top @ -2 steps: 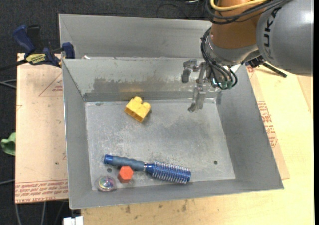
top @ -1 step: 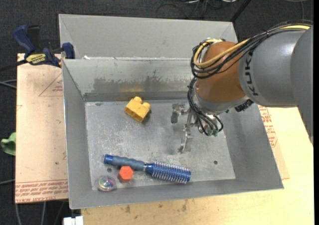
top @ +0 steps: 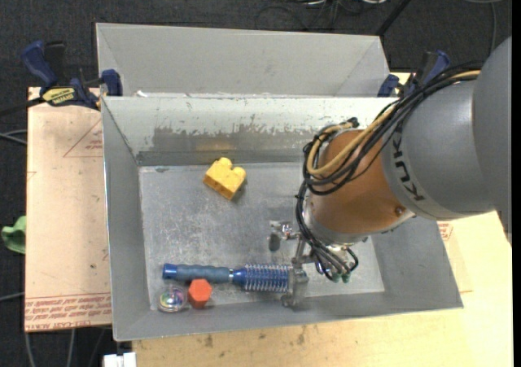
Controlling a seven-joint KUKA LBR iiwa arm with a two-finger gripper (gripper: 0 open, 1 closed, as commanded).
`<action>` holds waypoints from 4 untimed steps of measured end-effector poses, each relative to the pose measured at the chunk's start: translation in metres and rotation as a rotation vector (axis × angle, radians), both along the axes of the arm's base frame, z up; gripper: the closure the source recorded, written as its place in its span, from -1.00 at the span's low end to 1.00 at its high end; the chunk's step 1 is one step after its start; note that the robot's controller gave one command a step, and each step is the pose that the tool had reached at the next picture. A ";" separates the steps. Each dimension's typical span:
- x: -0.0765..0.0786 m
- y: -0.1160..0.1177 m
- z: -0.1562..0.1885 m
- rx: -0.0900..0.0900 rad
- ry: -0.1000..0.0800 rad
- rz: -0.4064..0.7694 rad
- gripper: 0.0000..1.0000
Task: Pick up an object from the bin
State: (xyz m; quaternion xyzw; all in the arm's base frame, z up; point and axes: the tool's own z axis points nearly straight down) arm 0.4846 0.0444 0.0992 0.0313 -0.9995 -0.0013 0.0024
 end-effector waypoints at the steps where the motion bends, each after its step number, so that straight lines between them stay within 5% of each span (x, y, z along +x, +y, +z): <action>1: 0.000 -0.009 -0.014 -0.001 -0.004 -0.114 -1.00; 2: 0.002 0.002 -0.024 -0.001 -0.009 -0.191 -1.00; 3: 0.000 0.002 -0.025 -0.002 -0.004 -0.191 1.00; 4: 0.017 -0.004 0.034 -0.001 -0.010 -0.167 1.00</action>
Offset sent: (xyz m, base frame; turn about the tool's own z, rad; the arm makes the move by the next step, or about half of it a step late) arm 0.0003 -0.0097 -0.0130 0.1161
